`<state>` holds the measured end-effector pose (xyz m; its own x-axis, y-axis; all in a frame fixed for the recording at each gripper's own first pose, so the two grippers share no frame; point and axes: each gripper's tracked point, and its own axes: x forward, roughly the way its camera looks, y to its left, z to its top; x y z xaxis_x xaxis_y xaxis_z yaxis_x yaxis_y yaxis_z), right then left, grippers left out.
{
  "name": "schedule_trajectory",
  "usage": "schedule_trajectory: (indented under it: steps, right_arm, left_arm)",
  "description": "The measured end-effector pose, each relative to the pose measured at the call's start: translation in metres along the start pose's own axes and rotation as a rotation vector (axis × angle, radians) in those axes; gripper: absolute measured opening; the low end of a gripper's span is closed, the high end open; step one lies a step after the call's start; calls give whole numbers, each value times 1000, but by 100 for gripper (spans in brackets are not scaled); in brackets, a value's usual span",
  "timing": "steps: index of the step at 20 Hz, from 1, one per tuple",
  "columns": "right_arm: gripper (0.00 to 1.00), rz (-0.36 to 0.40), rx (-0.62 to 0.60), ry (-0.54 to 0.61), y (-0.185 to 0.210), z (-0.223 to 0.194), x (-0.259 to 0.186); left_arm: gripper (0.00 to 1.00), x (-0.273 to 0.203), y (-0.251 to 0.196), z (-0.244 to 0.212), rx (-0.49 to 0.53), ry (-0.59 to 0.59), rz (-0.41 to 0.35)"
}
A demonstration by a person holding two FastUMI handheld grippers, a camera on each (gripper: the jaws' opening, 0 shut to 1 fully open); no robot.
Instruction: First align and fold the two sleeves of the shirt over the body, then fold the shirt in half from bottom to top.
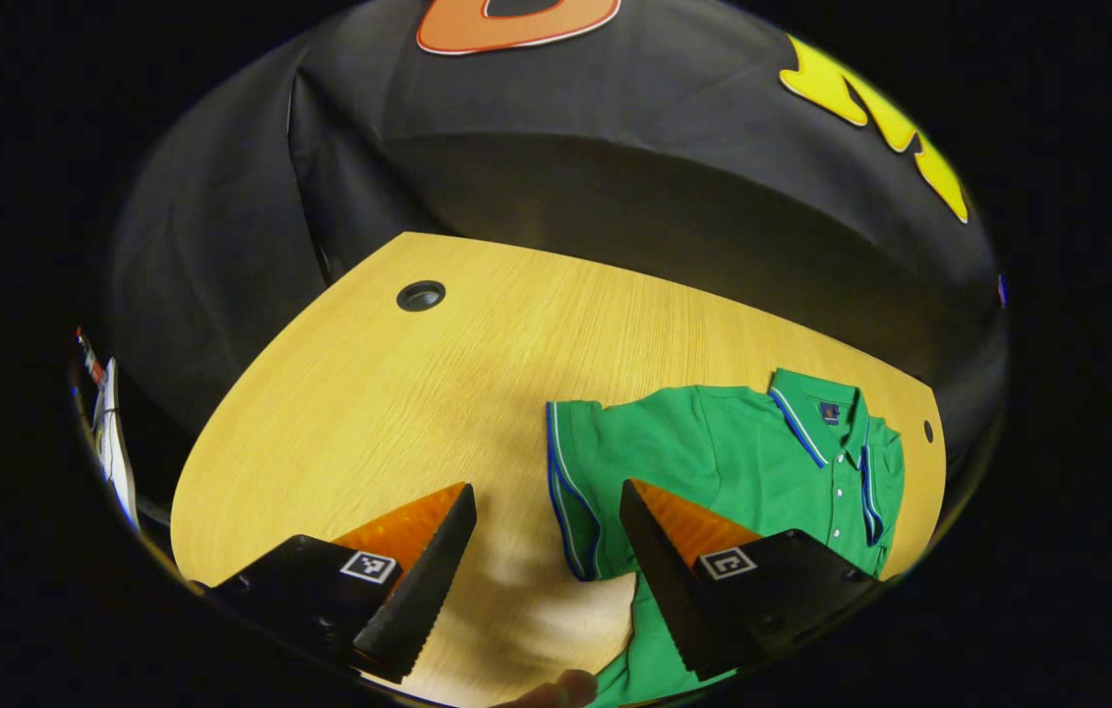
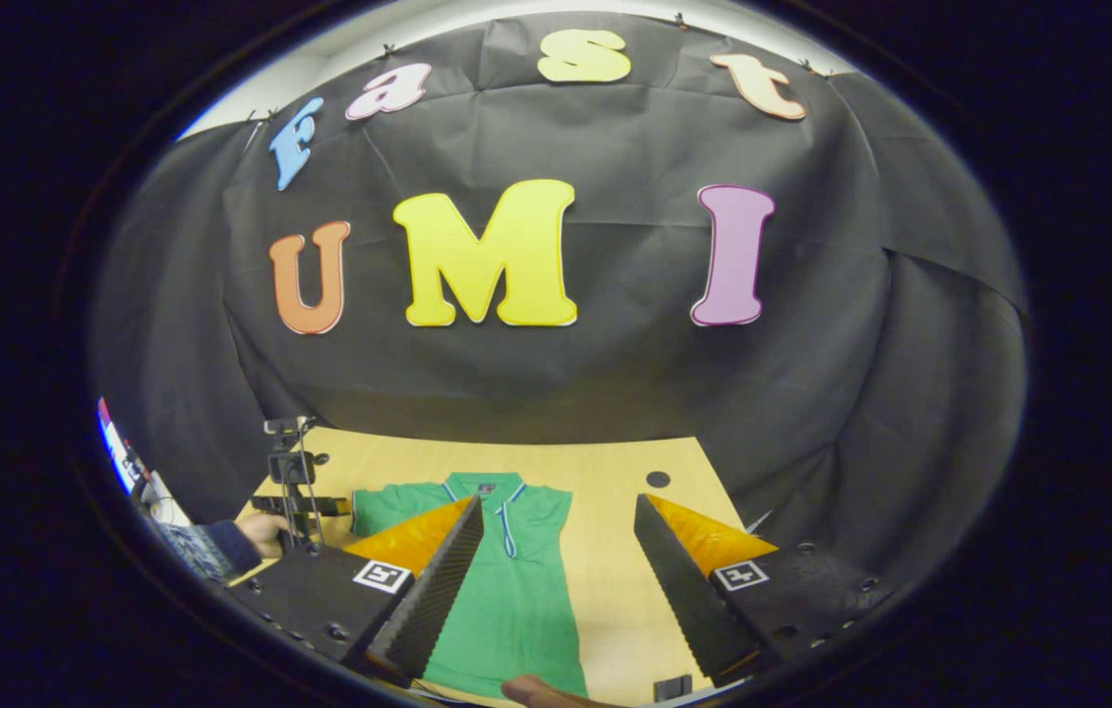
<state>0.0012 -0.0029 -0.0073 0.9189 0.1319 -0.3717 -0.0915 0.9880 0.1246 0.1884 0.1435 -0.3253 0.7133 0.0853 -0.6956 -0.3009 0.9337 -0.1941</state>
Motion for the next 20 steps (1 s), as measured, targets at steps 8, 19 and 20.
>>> schedule_trajectory:
  steps: [8,19,20]
  right_arm:
    - [95,-34,-54,-97,30,0,-47]
    - [95,-43,35,-13,20,-31,-35]
    - [97,-42,41,-8,20,-33,-34]
  left_arm:
    - [63,19,-15,-31,-14,163,-78]
    - [24,27,-14,-40,52,228,-18]
    - [21,28,-12,-38,48,223,-15]
